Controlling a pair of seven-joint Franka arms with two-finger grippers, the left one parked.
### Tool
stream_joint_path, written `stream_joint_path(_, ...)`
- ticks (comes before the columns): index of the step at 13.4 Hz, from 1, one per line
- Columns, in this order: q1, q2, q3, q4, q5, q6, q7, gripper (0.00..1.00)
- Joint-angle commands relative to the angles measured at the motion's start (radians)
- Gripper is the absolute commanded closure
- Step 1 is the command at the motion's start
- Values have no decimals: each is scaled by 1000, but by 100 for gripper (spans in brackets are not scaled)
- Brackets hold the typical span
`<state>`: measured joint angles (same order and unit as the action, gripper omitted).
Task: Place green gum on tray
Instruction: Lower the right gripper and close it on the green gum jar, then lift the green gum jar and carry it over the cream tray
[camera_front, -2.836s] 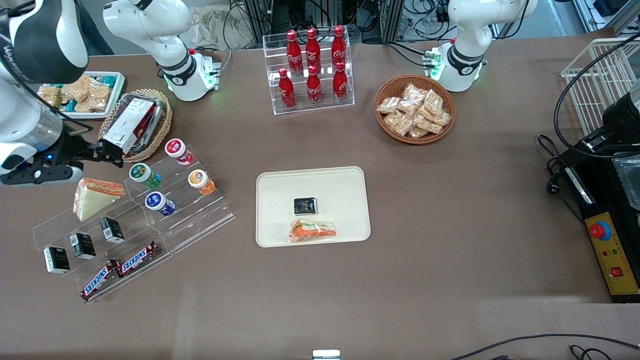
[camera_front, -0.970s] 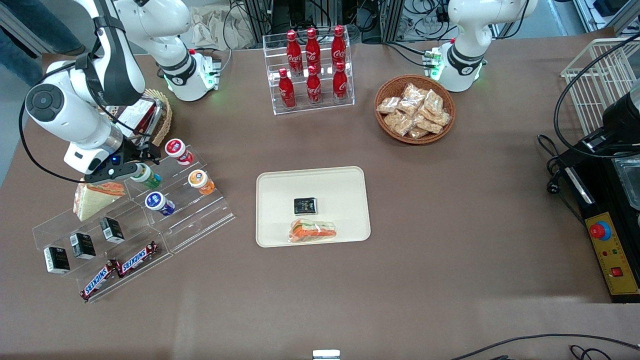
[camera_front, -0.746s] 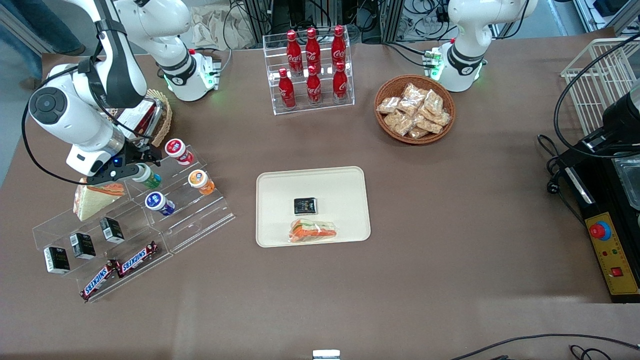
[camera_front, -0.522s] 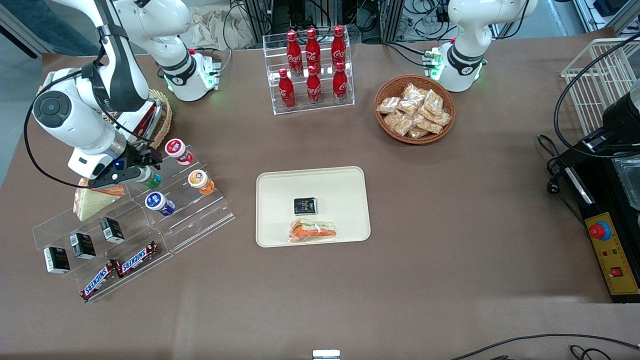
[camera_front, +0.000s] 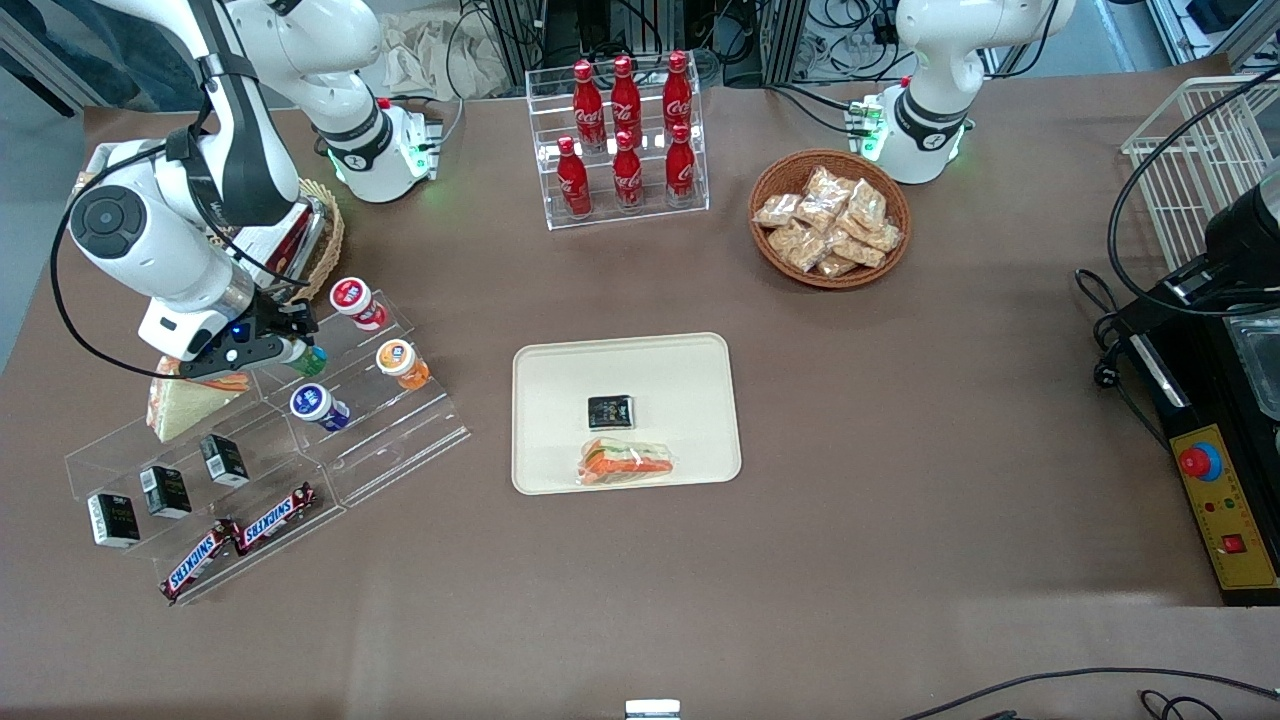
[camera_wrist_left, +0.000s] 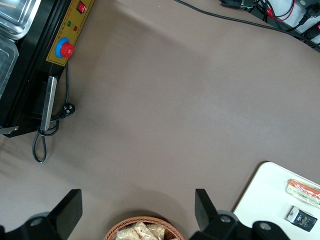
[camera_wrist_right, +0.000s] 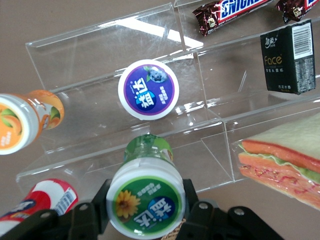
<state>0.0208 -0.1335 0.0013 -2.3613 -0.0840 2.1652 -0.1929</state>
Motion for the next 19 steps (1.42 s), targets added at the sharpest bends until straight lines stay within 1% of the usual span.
stream_joint_path(1,-2,-8,-3,-6,-22,12,-6,53)
stream_joint_path(5,-2,-32,-4,25,-14,2,-39,53)
stream_joint_path(7,5,-32,-9,114,1,-88,-34,53)
stream_joint_path(8,10,-26,-7,164,38,-140,-25,53)
stream_joint_path(9,22,-25,-4,184,80,-157,-20,53)
stream_joint_path(10,36,-25,-3,189,107,-159,9,54)
stream_joint_path(13,109,-12,20,212,121,-179,211,54)
stream_joint_path(14,122,-9,58,224,127,-180,283,54)
stream_joint_path(15,154,0,80,234,131,-180,387,54)
stream_joint_path(16,198,14,82,246,132,-180,474,53)
stream_joint_path(19,276,86,82,310,133,-180,613,53)
